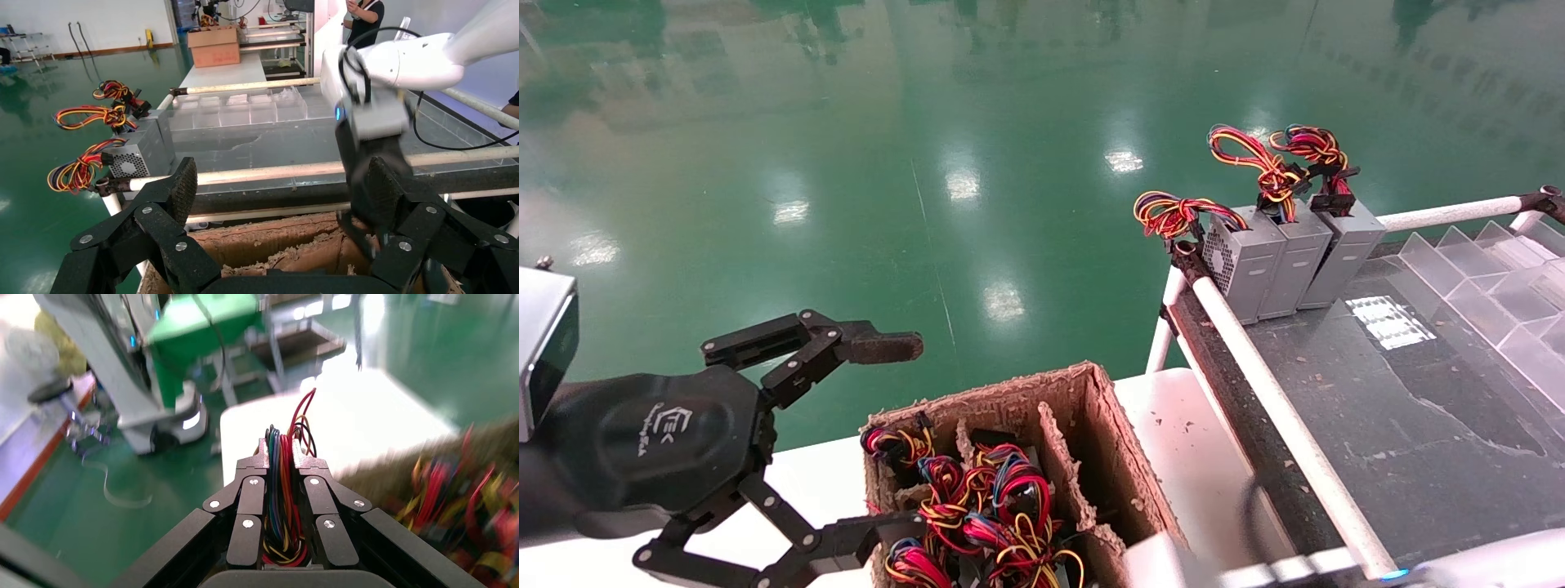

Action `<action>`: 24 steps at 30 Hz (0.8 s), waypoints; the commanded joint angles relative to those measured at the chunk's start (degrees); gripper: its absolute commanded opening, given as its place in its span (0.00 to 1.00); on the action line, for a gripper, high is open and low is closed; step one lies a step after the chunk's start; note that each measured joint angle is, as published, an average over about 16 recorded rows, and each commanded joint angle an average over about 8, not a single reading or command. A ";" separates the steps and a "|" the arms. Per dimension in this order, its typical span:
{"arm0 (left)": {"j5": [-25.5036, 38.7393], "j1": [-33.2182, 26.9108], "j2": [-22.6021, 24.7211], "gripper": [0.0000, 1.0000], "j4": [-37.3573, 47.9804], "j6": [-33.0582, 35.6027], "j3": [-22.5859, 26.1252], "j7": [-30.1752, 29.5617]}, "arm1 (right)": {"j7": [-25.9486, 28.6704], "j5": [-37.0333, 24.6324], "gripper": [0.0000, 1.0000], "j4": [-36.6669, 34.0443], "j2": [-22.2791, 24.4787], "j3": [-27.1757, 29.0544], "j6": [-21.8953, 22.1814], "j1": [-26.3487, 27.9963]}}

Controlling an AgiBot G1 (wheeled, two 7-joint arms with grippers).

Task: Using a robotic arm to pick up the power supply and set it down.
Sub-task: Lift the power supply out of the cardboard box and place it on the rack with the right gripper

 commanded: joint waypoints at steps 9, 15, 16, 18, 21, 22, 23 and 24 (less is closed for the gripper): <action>-0.02 -0.01 -0.01 1.00 0.00 -0.01 0.02 0.01 | 0.41 9.04 0.00 2.12 3.58 5.06 -0.72 1.12; -0.03 -0.01 -0.01 1.00 0.00 -0.02 0.04 0.02 | -0.76 13.64 0.00 2.09 5.67 8.17 -1.13 2.32; -0.03 -0.01 -0.02 1.00 0.00 -0.02 0.04 0.02 | -0.94 14.29 0.00 2.07 6.03 8.65 -1.17 2.55; -0.03 -0.01 -0.02 1.00 0.00 -0.02 0.04 0.02 | -1.31 15.46 0.00 1.98 6.80 9.59 -1.22 3.00; -0.03 -0.01 -0.02 1.00 0.00 -0.02 0.05 0.03 | -1.86 16.77 0.00 1.61 7.96 10.85 -1.14 3.59; -0.04 -0.01 -0.02 1.00 0.00 -0.02 0.05 0.03 | -2.07 17.08 0.00 1.41 8.35 11.24 -1.06 3.74; -0.04 -0.01 -0.02 1.00 0.00 -0.02 0.06 0.03 | -2.31 17.34 0.00 1.13 8.77 11.63 -0.99 3.88; -0.04 -0.01 -0.02 1.00 0.00 -0.02 0.06 0.03 | -2.56 17.56 0.00 0.78 9.20 12.02 -0.91 4.01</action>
